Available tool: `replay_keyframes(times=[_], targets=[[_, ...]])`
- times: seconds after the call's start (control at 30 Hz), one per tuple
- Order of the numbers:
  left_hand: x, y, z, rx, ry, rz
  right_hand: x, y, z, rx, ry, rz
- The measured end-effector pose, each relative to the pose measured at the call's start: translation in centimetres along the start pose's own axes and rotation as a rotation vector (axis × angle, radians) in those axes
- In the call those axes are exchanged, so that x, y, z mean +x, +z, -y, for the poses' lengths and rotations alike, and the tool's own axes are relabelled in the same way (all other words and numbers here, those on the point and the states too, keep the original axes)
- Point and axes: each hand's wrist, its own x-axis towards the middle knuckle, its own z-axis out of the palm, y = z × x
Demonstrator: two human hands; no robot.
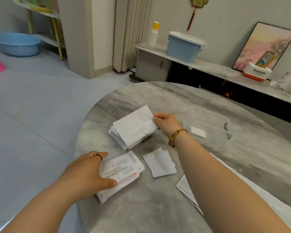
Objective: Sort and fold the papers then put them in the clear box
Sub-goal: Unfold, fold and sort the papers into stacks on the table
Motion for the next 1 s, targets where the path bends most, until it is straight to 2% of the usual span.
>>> replay_keyframes(times=[0.27, 0.63, 1.0], targets=[[0.6, -0.4, 0.7, -0.024, -0.008, 0.070, 2.6, 1.7, -1.1, -0.156, 0.009, 0.006], [1.0, -0.1, 0.6, -0.033, 0.024, 0.069, 3.5, 2.7, -3.4, -0.364, 0.020, -0.132], [0.9, 0.1, -0.4, 0.080, 0.071, 0.090, -1.2, -2.0, -3.0, -0.256, -0.014, -0.288]])
